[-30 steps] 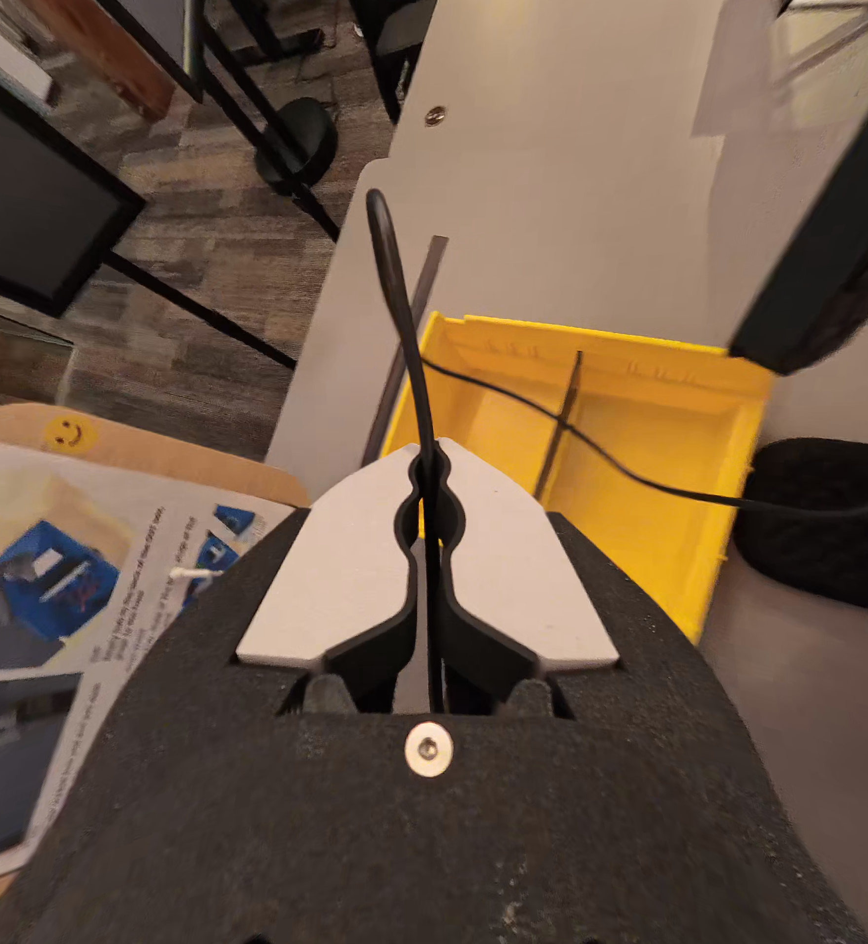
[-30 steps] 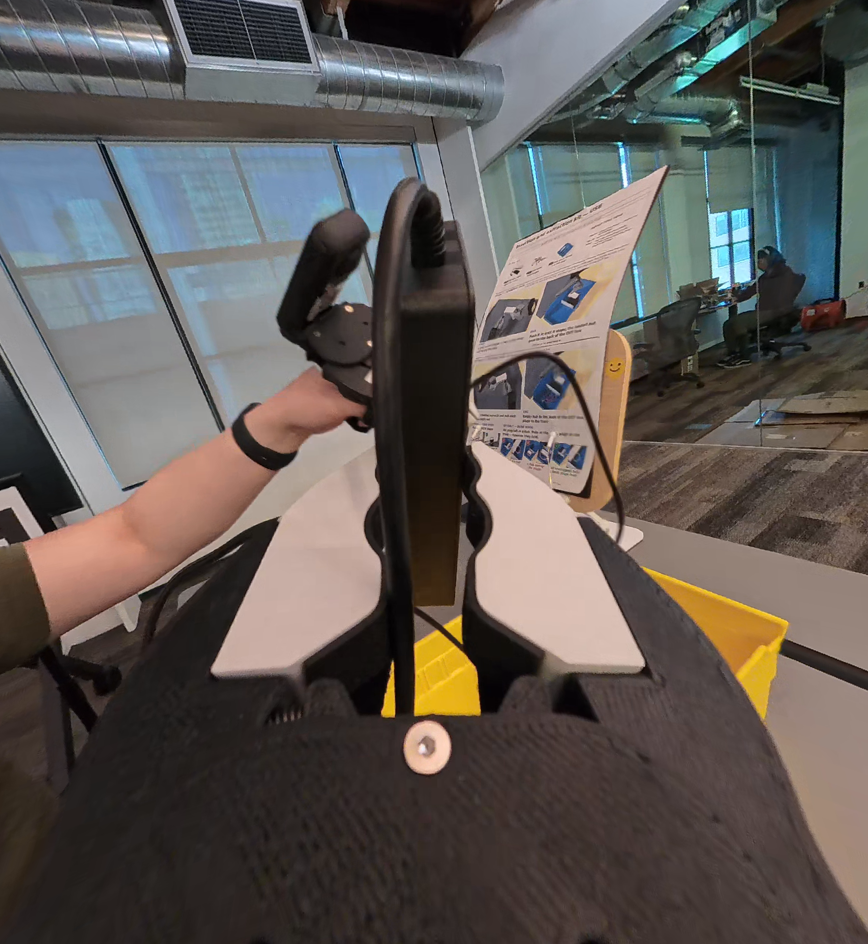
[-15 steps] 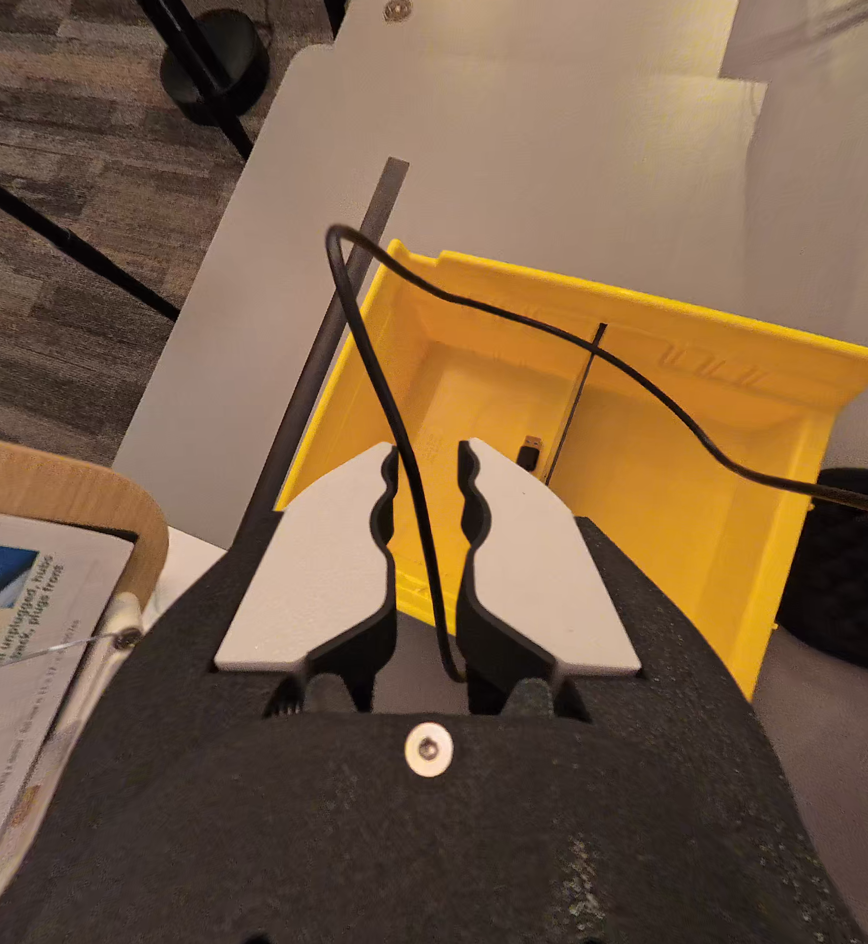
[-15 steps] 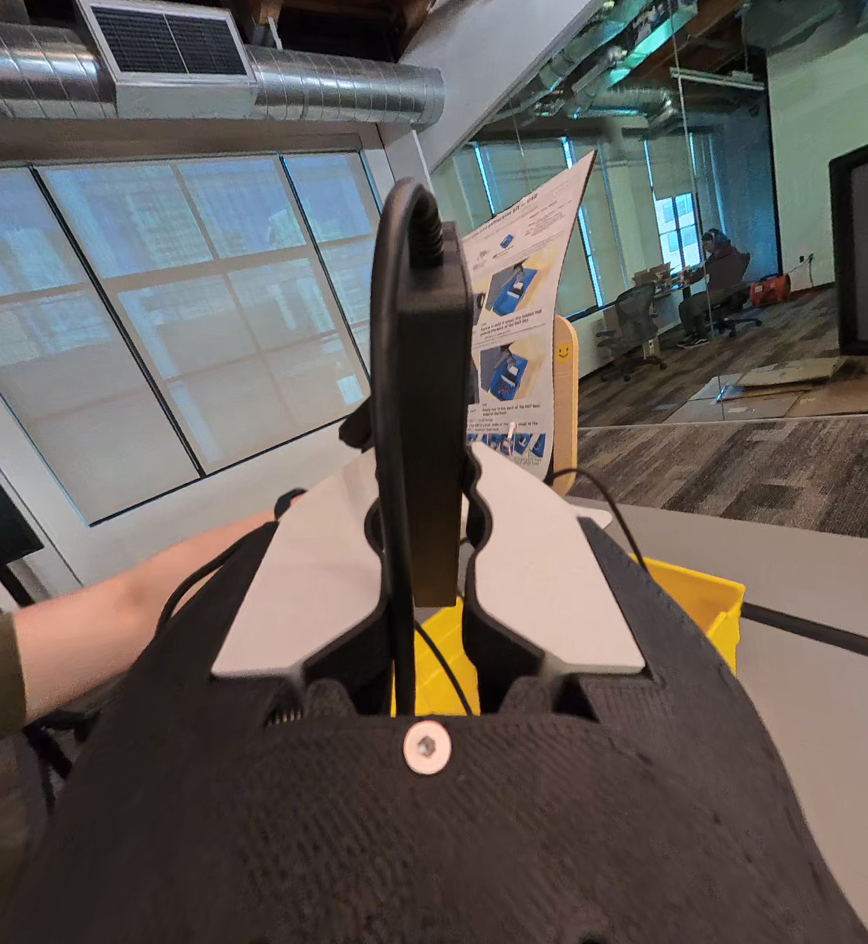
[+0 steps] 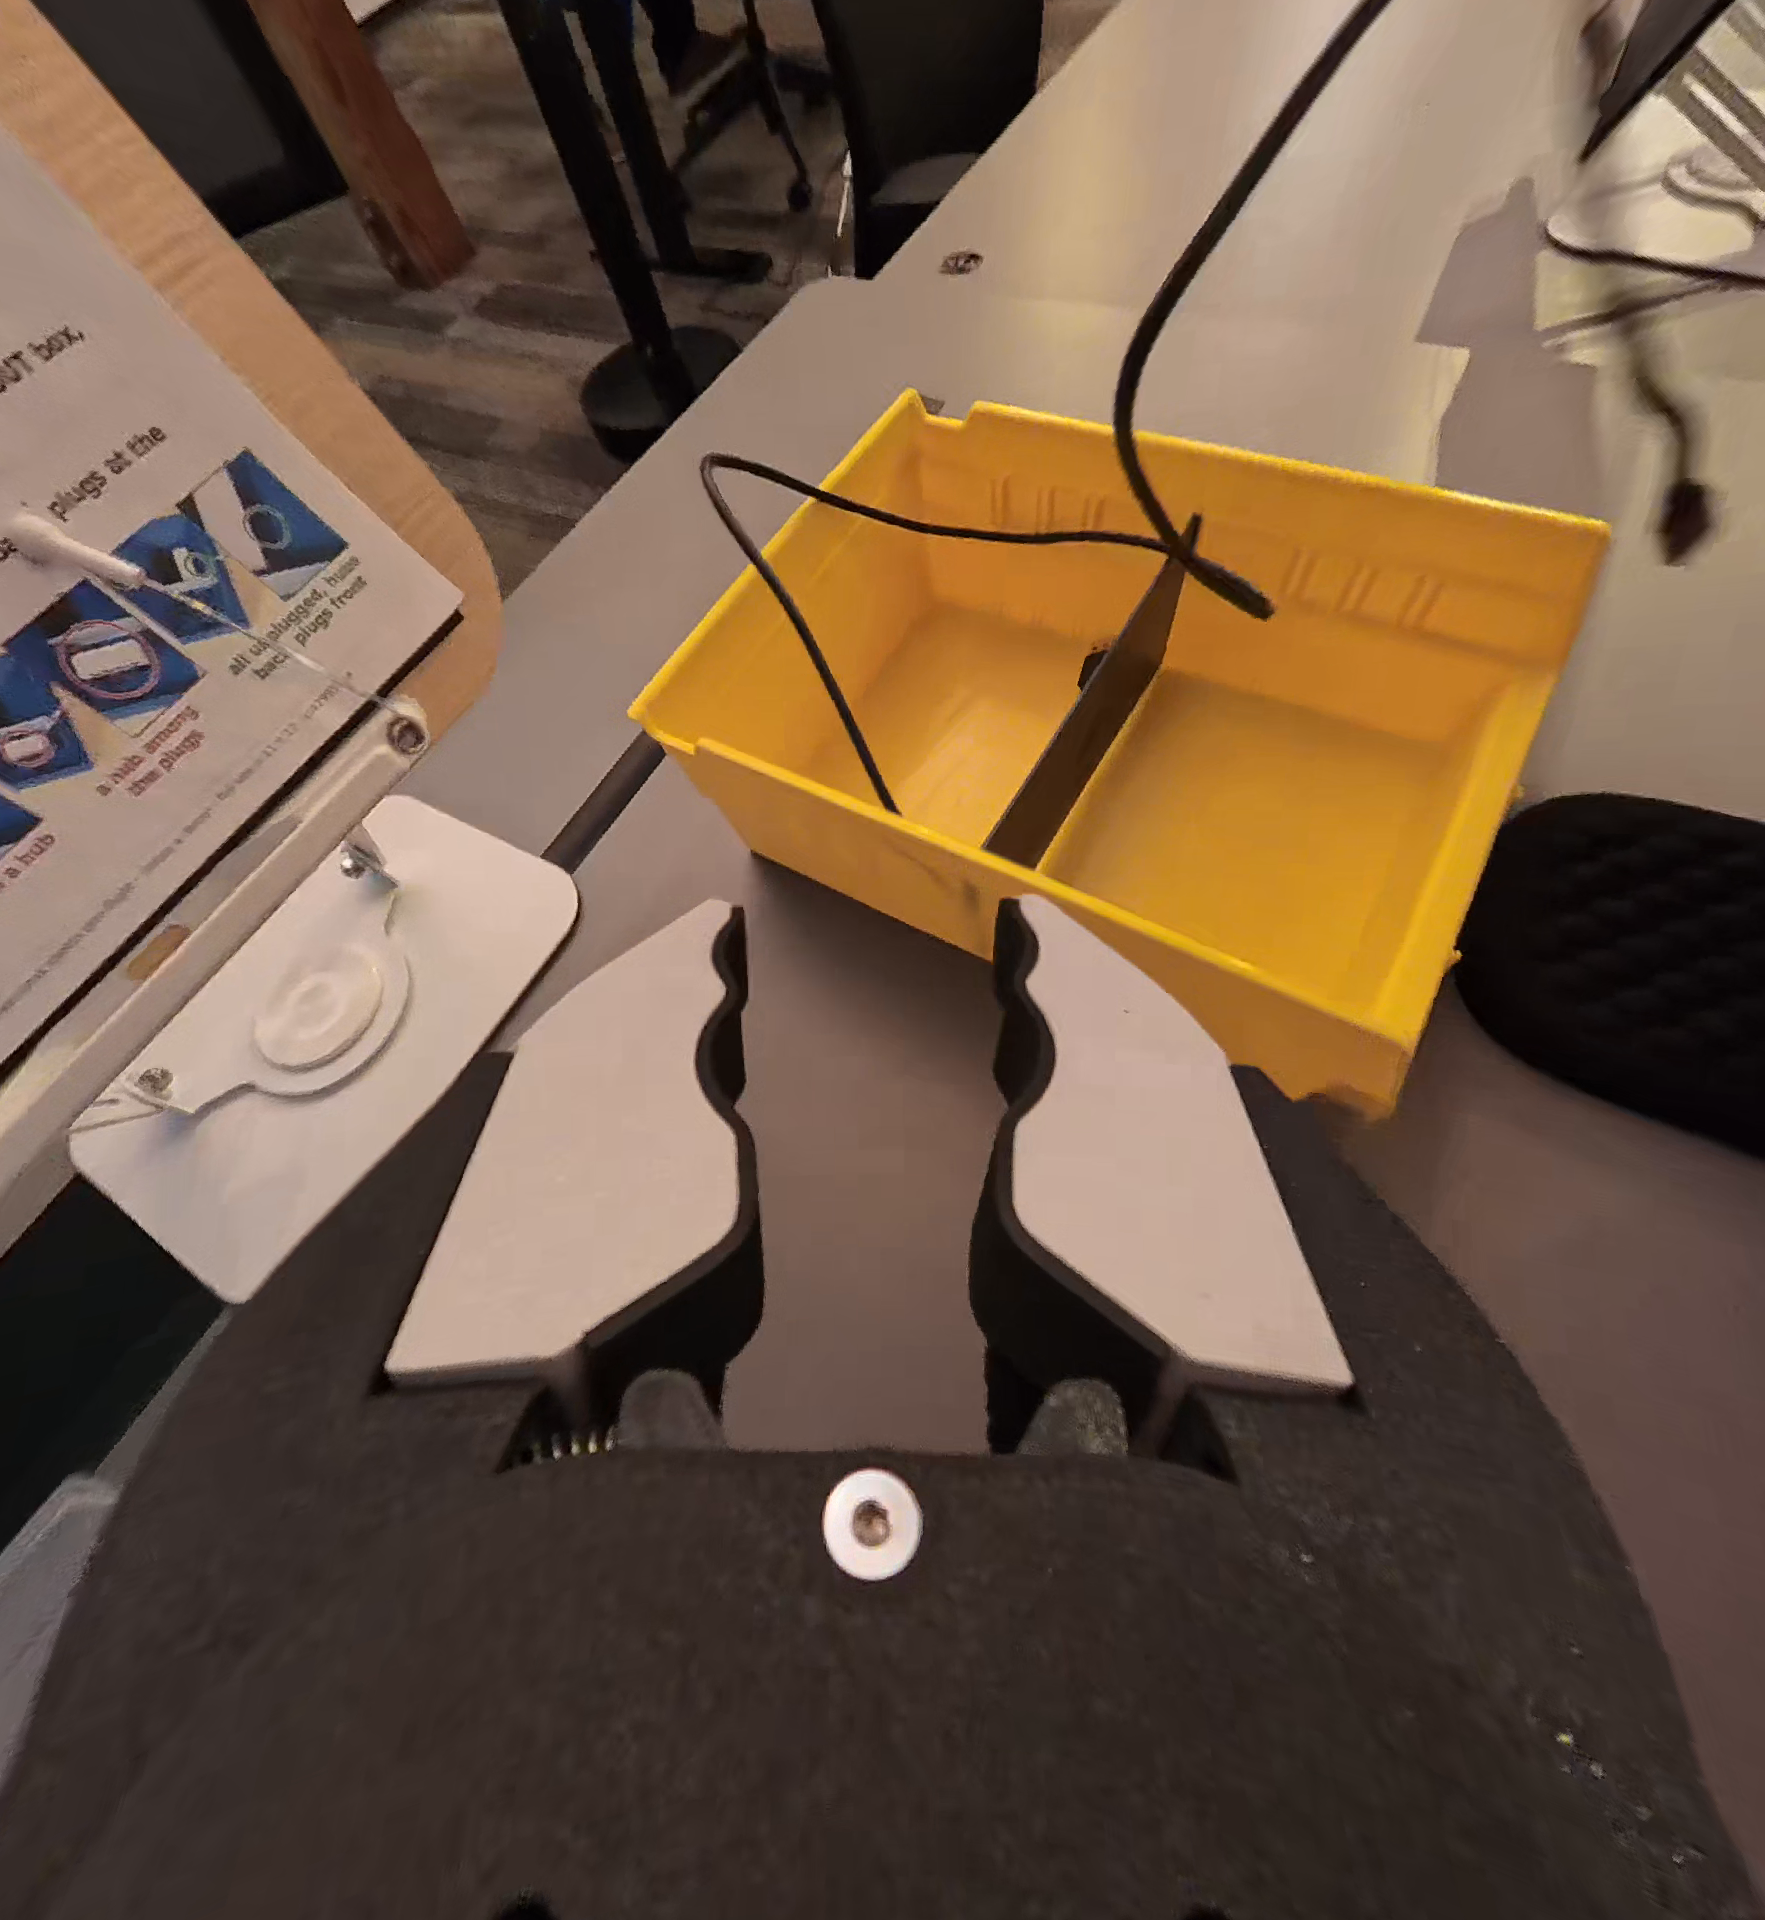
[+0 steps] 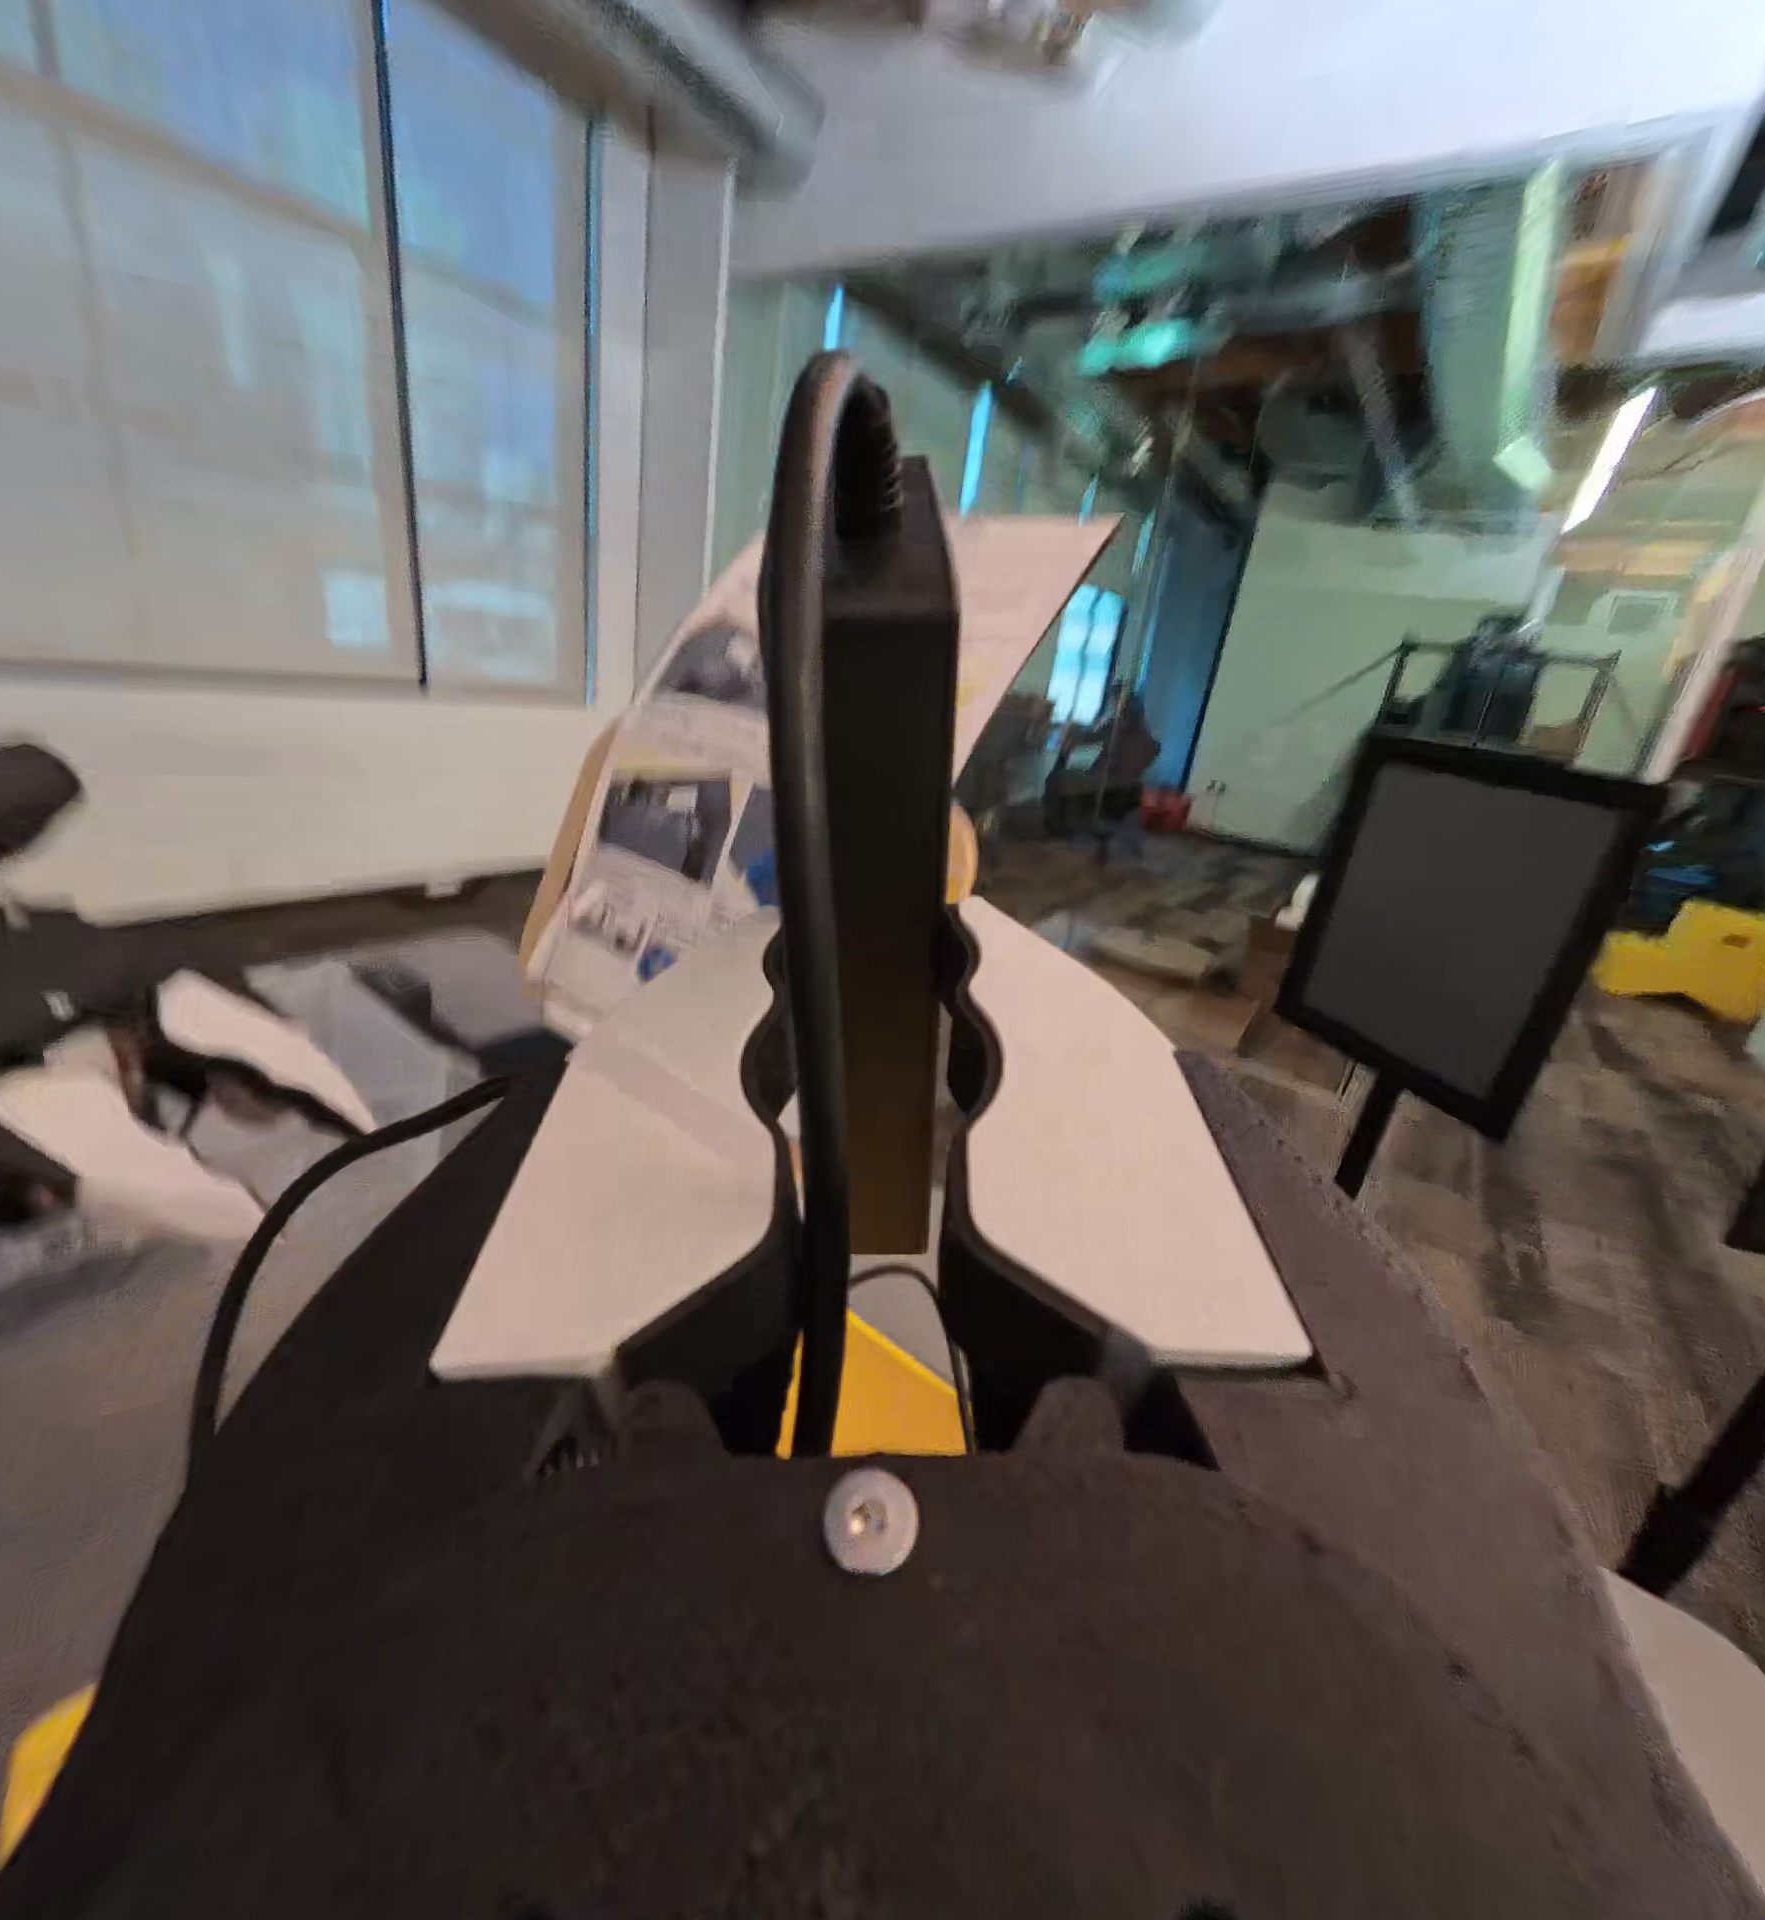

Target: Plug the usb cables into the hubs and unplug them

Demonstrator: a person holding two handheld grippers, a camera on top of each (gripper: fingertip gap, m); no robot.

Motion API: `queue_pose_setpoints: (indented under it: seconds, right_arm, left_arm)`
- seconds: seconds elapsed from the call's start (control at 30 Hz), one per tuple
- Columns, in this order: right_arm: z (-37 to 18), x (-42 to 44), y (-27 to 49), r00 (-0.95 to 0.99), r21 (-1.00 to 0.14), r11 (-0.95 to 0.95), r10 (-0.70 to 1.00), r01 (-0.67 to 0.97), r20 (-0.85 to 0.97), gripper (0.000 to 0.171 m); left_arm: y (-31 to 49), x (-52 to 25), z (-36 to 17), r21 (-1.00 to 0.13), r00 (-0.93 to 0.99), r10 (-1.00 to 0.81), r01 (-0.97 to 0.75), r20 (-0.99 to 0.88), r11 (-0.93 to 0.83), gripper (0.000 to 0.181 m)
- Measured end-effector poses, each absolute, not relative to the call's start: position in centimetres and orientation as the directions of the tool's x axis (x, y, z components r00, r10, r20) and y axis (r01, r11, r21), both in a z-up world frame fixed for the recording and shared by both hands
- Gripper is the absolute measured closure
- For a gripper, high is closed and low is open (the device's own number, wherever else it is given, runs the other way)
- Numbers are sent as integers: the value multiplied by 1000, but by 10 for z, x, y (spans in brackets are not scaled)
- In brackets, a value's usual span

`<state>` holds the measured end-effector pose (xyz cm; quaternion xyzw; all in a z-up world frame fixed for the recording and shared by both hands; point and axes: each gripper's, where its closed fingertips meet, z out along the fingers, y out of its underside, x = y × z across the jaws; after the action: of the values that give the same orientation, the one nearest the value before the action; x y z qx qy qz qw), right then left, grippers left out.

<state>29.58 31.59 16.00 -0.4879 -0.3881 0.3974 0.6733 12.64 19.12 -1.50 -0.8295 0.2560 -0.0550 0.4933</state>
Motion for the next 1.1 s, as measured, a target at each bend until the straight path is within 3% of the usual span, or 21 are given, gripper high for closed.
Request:
queue_pose_setpoints:
  seconds: [0.1,0.2,0.27,0.5,0.73,0.83,1.1]
  right_arm:
    - [125,246,328,180,-980,123,972,157,151,144]
    - [104,223,352,180,-883,157,949,442,258,144]
    - [108,210,366,195,-813,198,915,548,354,144]
    - [142,171,412,251,-683,239,806,690,536,144]
    - [89,179,435,195,-529,379,642,760,741,144]
    - [76,192,451,216,-495,351,600,795,771,144]
    - [137,186,479,320,-539,327,532,776,784,144]
  left_arm:
    - [177,121,-1,-857,855,-492,-369,-162,-361,137]
    - [167,121,12,-876,842,-517,-358,-153,-322,139]
    - [166,114,16,-883,851,-498,-351,-163,-312,140]
    - [163,101,22,-881,867,-458,-359,-194,-307,140]
    - [158,100,31,-905,868,-467,-324,-169,-275,142]
    - [160,100,30,-905,867,-471,-322,-163,-279,142]
    - [166,103,27,-898,869,-464,-333,-173,-288,142]
